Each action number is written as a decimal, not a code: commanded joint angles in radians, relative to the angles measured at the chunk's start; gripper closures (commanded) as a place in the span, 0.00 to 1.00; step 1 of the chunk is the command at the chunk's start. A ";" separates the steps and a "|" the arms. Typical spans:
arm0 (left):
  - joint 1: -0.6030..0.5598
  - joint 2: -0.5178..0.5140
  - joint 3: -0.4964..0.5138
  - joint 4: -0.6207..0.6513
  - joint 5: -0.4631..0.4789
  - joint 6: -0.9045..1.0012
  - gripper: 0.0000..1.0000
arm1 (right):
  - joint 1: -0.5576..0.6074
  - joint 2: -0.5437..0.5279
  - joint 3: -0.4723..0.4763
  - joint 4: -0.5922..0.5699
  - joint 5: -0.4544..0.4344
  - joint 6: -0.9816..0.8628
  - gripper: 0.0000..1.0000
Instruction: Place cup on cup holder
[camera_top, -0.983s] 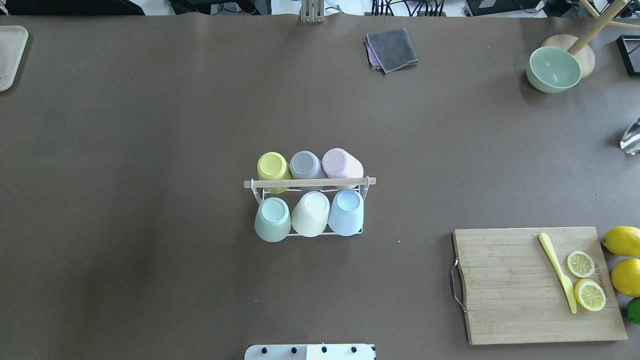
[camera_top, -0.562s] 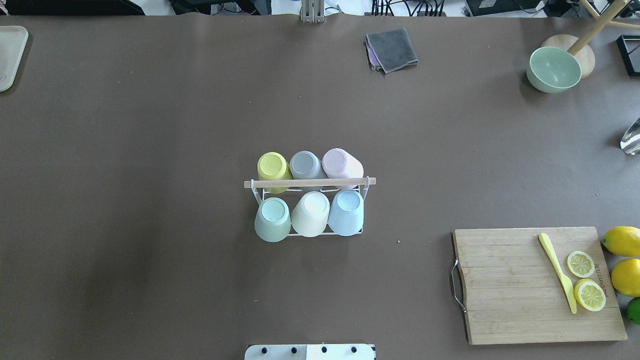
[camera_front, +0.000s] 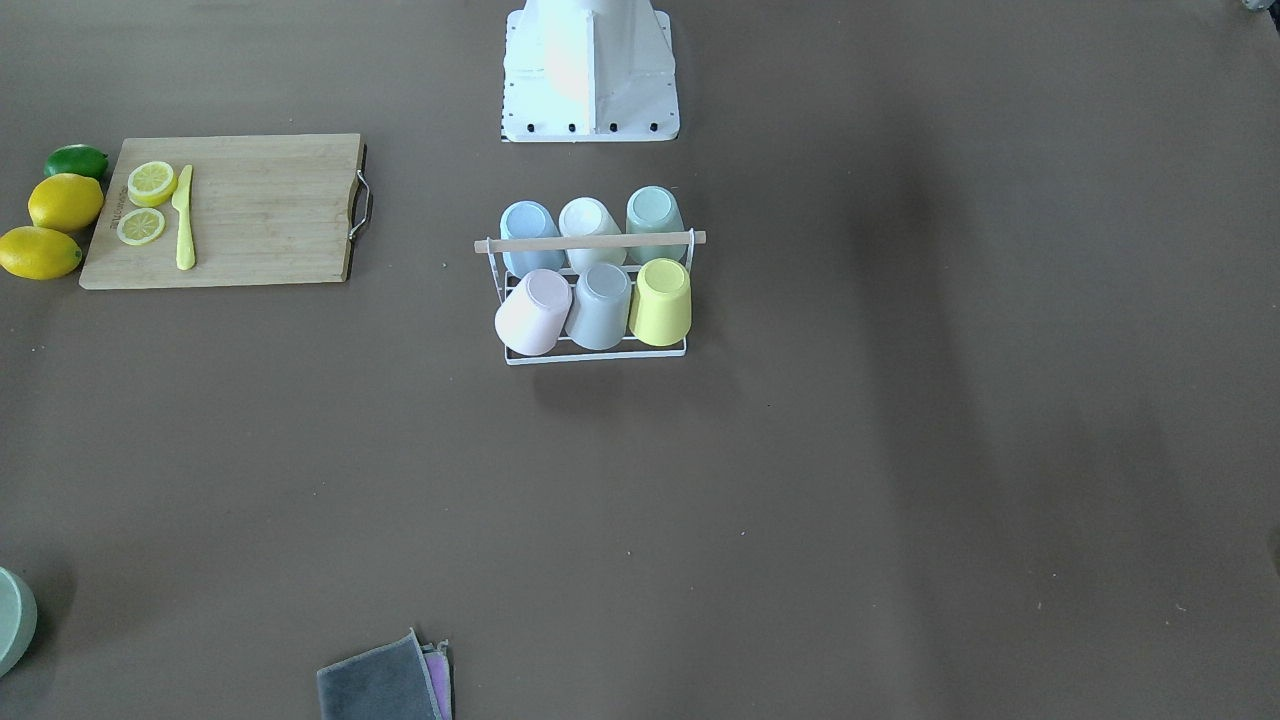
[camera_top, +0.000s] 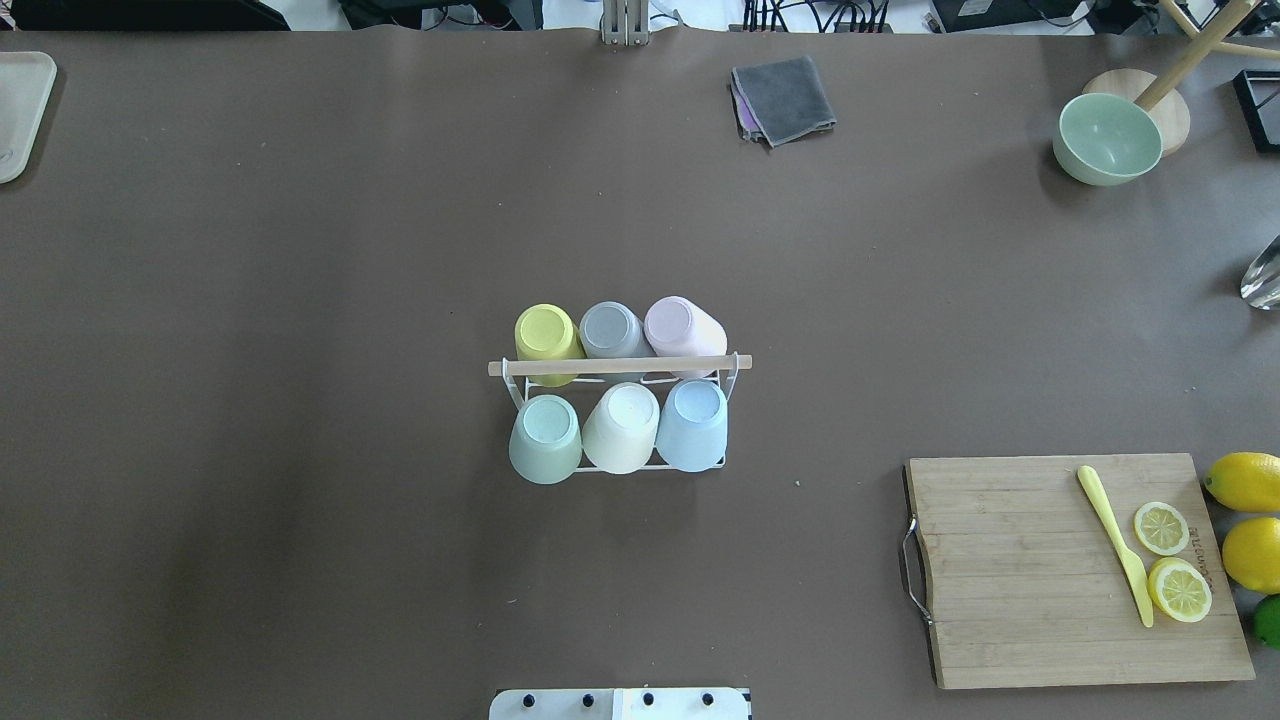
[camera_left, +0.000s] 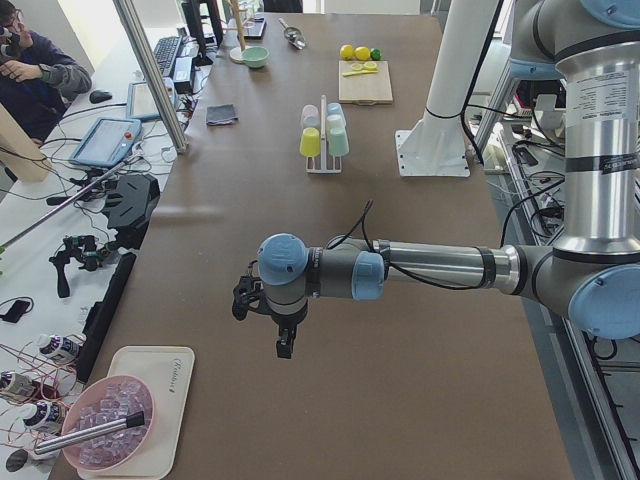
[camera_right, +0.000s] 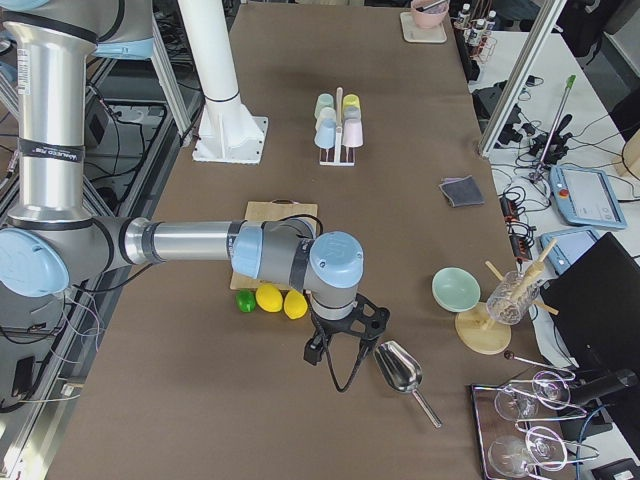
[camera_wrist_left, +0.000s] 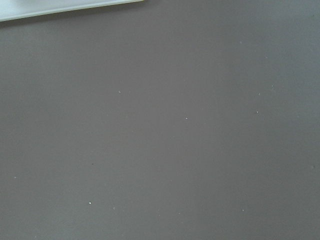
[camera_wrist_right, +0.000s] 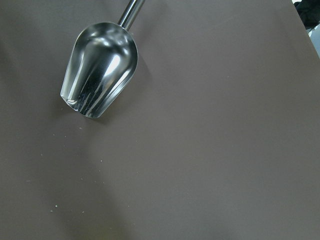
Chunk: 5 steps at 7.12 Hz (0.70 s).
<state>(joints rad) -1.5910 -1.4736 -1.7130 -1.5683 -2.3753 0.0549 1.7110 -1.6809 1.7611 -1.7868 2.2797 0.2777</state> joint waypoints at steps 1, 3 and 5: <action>0.000 0.002 0.013 -0.004 0.001 -0.004 0.02 | 0.006 0.000 0.000 0.001 0.000 0.000 0.00; 0.000 0.002 0.019 -0.004 0.001 -0.004 0.02 | 0.010 0.000 0.000 0.001 -0.002 0.000 0.00; 0.000 0.002 0.029 -0.004 0.002 -0.003 0.02 | 0.012 0.000 0.000 0.001 -0.002 0.000 0.00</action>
<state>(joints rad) -1.5907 -1.4711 -1.6913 -1.5723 -2.3742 0.0515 1.7212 -1.6812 1.7610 -1.7856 2.2780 0.2776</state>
